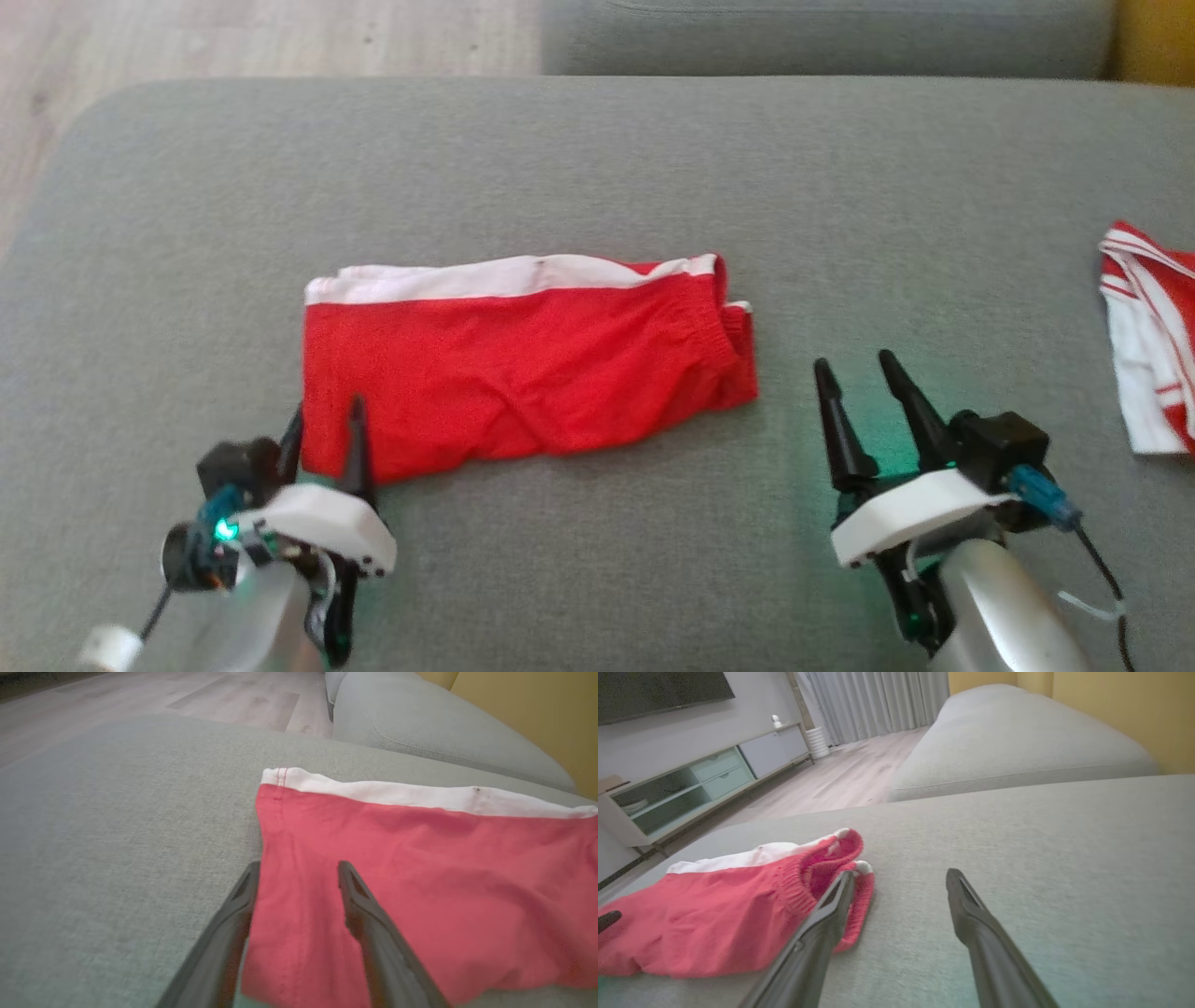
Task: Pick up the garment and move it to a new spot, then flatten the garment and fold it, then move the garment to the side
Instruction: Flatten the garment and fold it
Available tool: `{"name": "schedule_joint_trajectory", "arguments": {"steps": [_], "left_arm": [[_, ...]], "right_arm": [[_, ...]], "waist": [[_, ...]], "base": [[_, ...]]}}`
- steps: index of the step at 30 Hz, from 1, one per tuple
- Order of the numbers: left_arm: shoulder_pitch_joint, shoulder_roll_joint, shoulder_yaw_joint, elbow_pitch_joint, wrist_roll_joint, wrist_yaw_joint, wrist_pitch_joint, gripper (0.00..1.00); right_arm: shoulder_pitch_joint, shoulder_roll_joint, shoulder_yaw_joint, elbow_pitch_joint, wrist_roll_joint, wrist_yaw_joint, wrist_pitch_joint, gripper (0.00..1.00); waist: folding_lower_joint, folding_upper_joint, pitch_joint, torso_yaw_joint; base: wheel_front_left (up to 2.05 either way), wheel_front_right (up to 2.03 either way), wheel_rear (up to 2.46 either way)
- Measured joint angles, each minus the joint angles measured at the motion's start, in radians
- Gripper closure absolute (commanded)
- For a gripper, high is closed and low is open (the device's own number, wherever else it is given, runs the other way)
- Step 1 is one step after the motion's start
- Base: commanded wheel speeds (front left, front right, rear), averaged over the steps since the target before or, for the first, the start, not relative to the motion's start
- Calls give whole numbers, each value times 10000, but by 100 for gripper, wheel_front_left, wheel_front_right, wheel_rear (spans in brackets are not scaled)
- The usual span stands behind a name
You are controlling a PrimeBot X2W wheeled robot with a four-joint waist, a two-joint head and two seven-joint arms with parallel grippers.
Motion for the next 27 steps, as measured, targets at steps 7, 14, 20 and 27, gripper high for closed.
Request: {"name": "schedule_joint_trajectory", "arguments": {"steps": [7,14,20,27], "left_arm": [[1377,-466,543,-1883,744,165,0,0],[1669,-777,650,-2366,1246,-121,0,0],[1876,-876,610,-2220,1195,-435,0,0],[1899,-903,826,-2226,1198,-558,0,0]], "right_arm": [[-620,4,965,105,525,0,0,0],[-2182,0,1774,1419,570,0,-2,0],[-2228,10,1452,2844,846,0,0,0],[-1772,12,1507,3568,1166,0,-75,0]], "waist": [[1,0,173,496],[3,0,483,905],[3,0,460,1110],[2,0,431,912]], "base": [[0,0,0],[0,0,0],[0,0,0],[0,0,0]]}}
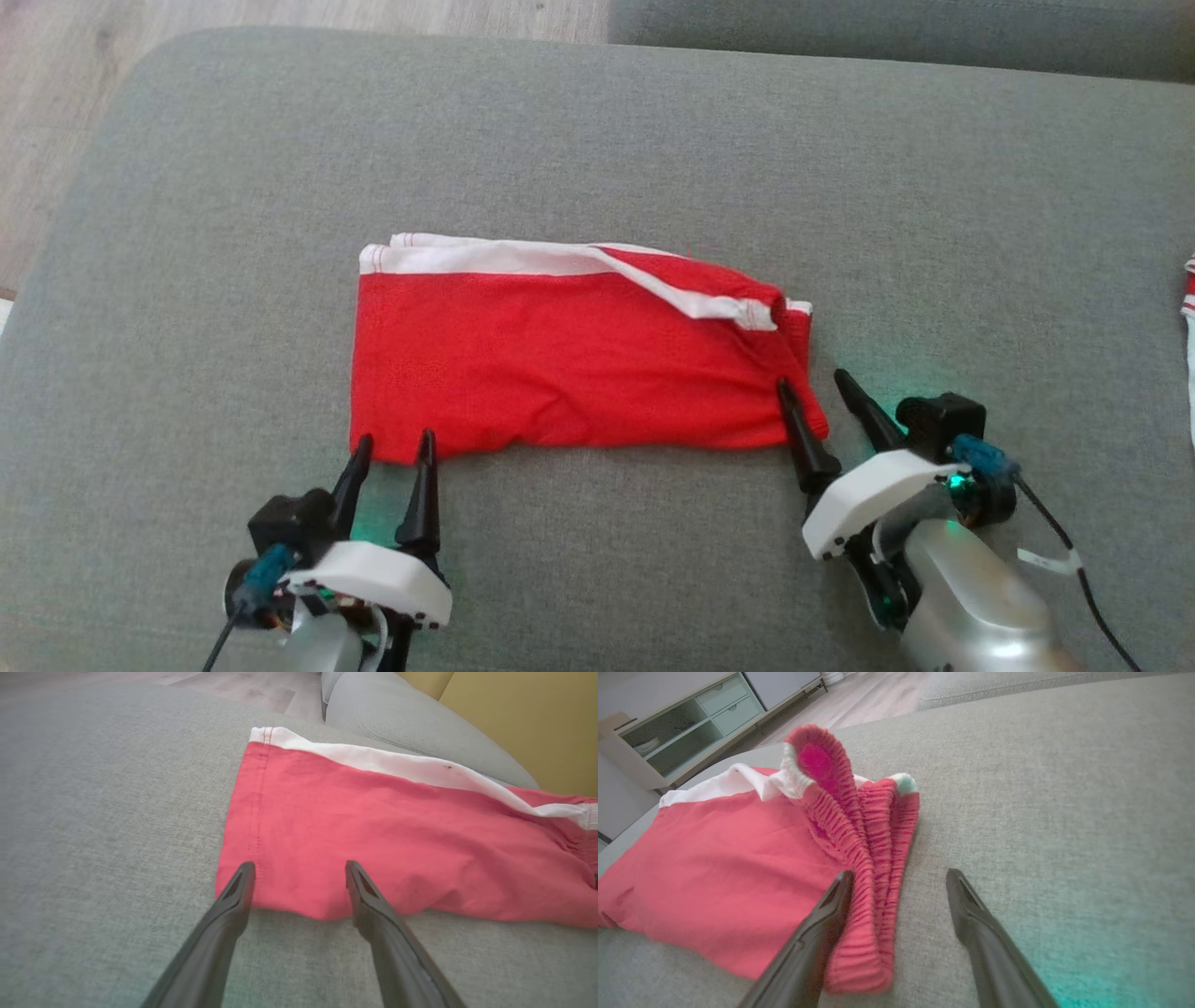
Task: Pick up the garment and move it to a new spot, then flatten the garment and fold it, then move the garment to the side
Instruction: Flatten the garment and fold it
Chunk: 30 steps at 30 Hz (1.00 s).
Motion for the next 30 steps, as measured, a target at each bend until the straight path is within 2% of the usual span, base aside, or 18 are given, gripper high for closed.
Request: {"name": "schedule_joint_trajectory", "arguments": {"steps": [2,3,5,11,16,21,24,27,30], "left_arm": [[1,2,46,2,-2,-2,0,0],[0,-2,44,2,-2,-4,0,0],[-2,-4,40,0,-2,-6,0,0],[12,-6,86,-2,0,-77,0,0],[252,-4,151,-2,31,-77,0,0],[515,-4,104,-17,2,-77,0,0],[543,-6,33,-33,-102,-77,0,0],[599,-2,-148,-29,-148,-75,0,0],[743,-17,-328,-12,-410,-75,0,0]], "right_arm": [[-128,-25,322,59,360,0,0,25],[-184,-27,441,86,520,0,0,58],[-300,-36,740,136,817,0,2,100],[-566,-36,894,500,1453,0,29,100],[-615,40,-33,869,1453,0,29,100],[-296,-1078,-1509,694,1313,0,73,100],[-103,-1442,-1990,426,1097,0,73,100],[-76,-1237,-1662,-100,1204,0,151,100],[83,-640,-792,-1446,2995,0,999,100]], "waist": [[0,0,28,-3],[0,0,41,3],[0,0,70,29],[0,0,5,108],[0,0,-224,39],[1,0,-496,-191],[0,0,-677,-322],[1,0,-863,-429],[0,0,-965,-442]], "base": [[0,0,0],[0,0,0],[0,0,0],[0,0,0],[0,0,0],[0,0,0],[0,0,0],[0,0,0],[0,0,0]]}}
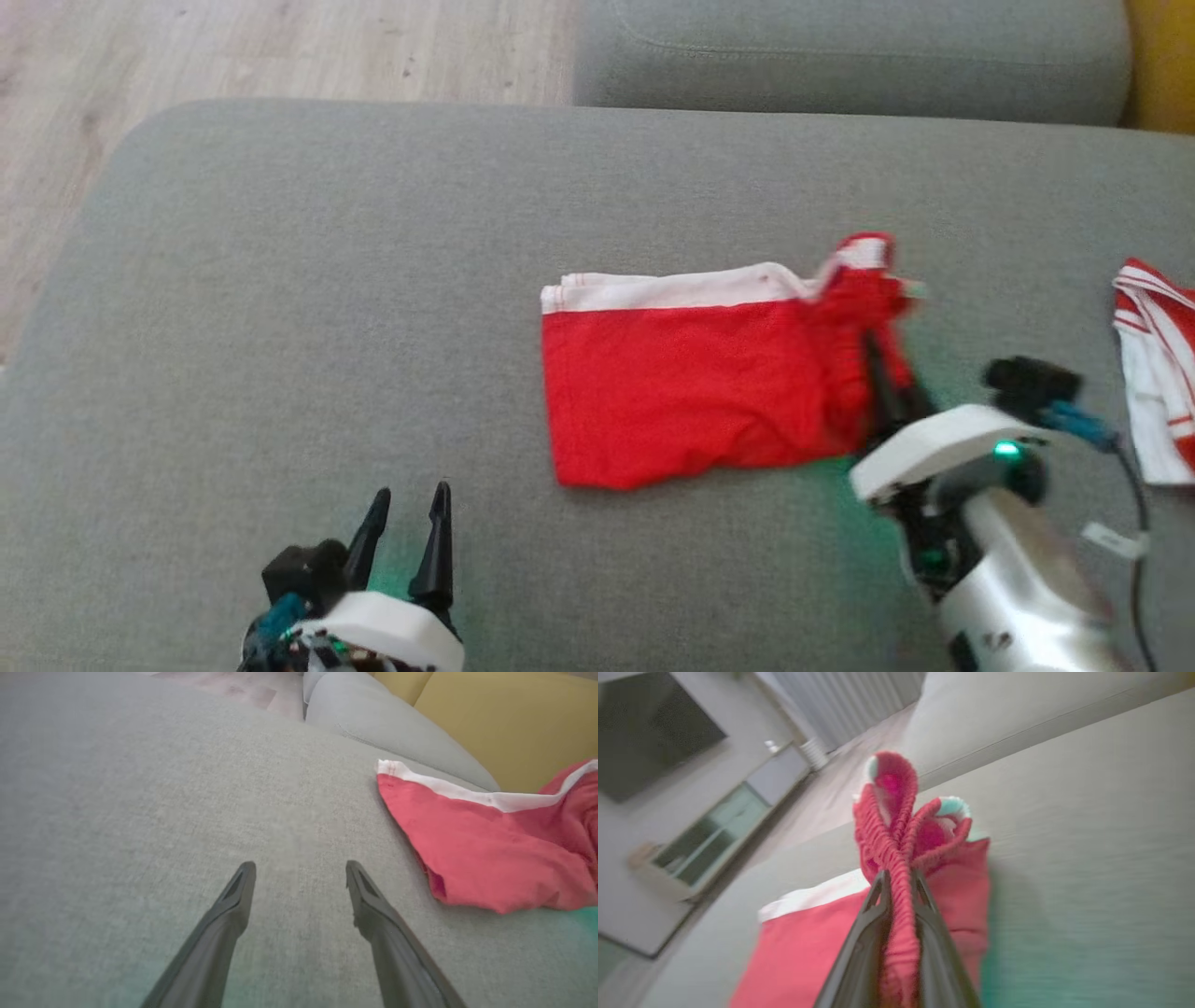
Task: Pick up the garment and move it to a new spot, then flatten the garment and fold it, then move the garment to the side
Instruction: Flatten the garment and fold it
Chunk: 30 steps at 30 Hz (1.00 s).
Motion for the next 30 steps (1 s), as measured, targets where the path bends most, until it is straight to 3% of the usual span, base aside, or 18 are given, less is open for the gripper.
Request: {"name": "schedule_joint_trajectory", "arguments": {"steps": [5,10,17,20,23,26,30], "left_arm": [[50,19,-255,150,-282,10,0,0],[36,10,-462,159,-251,67,0,0],[48,17,-679,173,-253,100,0,0],[50,21,-861,144,-251,98,0,0],[53,23,-865,-10,-251,98,0,0],[49,29,-826,-353,-249,105,0,0],[50,27,-560,-729,-40,192,0,0]], "right_arm": [[573,15,1068,-1442,1271,0,558,100],[850,-104,2127,-2201,1638,0,663,100],[690,98,2685,-1411,1233,0,376,100],[409,171,2754,-761,734,0,148,0],[125,282,2817,-558,328,0,-351,0],[-181,435,2895,-560,-671,0,-784,0],[-122,433,1442,-807,-2094,0,-853,0]], "waist": [[0,0,-40,287],[1,0,-45,985],[0,0,-67,2245],[1,0,-85,2699],[1,0,-99,2928],[1,0,-107,2694],[1,0,-164,2230]], "base": [[0,0,0],[0,0,0],[0,0,0],[0,0,0],[0,0,0],[0,0,0],[0,0,0]]}}
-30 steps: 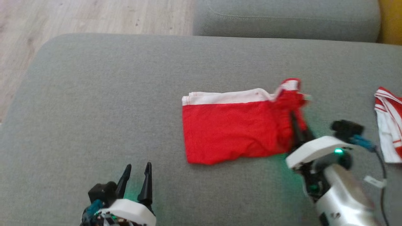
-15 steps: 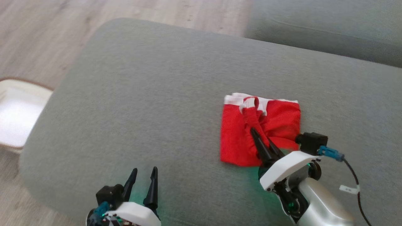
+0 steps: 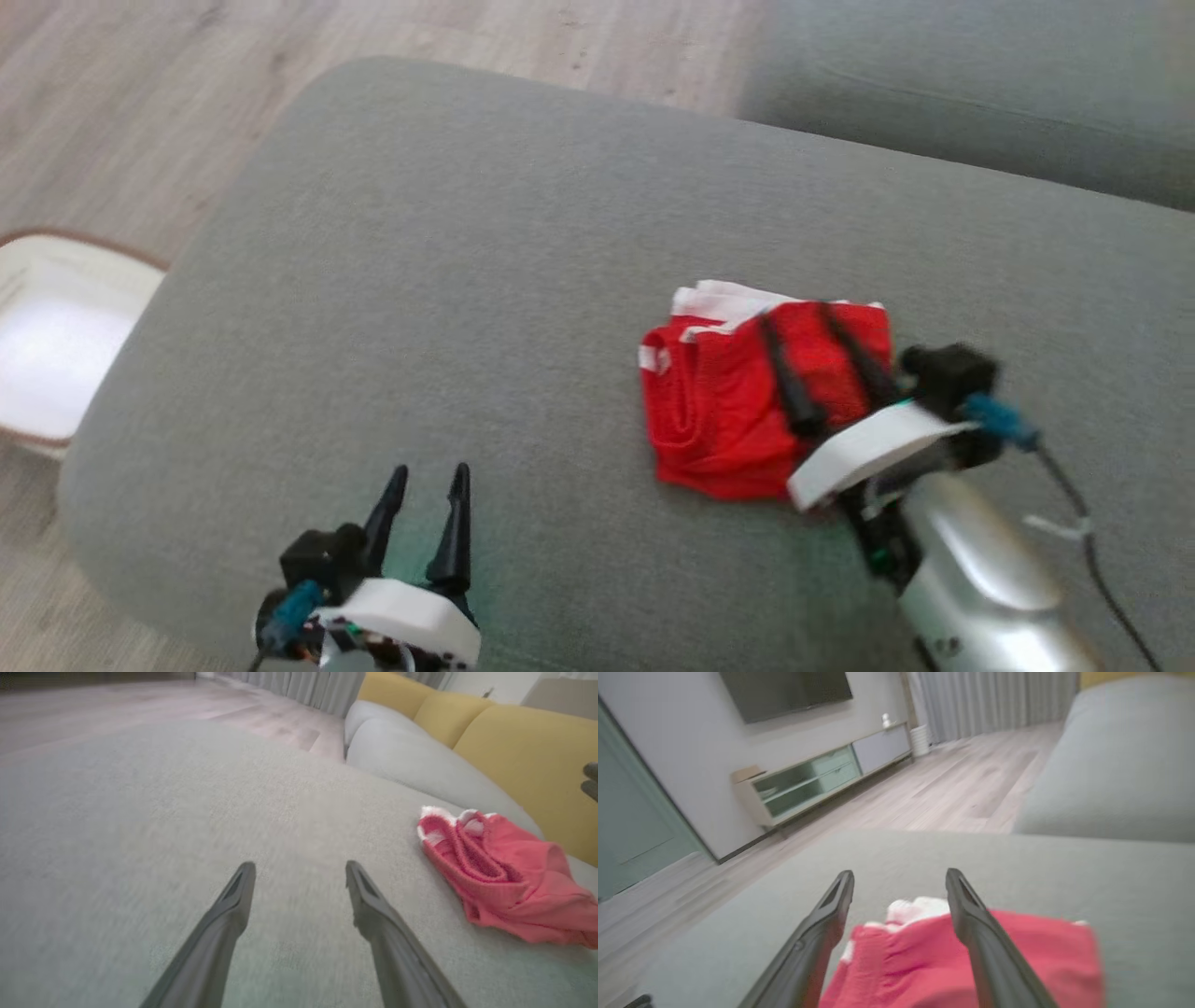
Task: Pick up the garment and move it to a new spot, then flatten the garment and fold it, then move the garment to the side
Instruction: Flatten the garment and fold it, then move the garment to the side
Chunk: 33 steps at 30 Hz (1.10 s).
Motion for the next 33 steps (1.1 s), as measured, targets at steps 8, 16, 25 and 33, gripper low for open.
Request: {"name": "schedule_joint_trajectory", "arguments": {"steps": [8,16,25,33], "left_arm": [[226,-2,704,-763,788,88,-17,0],[1239,10,1298,-1327,1407,263,-25,0],[1688,10,1323,-2021,1563,395,-27,0],[1651,12,1137,-2092,1532,332,-27,0]], "right_arm": [[1630,77,-2917,-853,-2625,0,-29,0],[2772,272,-3779,-966,-3576,0,-29,0],[3189,309,-3591,-997,-3407,0,-29,0],[2870,322,-3064,-817,-3072,0,-29,0]], "waist": [[0,0,-298,-1150],[-1,0,-657,-2121],[0,0,-558,-2468],[0,0,-276,-2137]], "base": [[0,0,0],[0,0,0],[0,0,0],[0,0,0]]}}
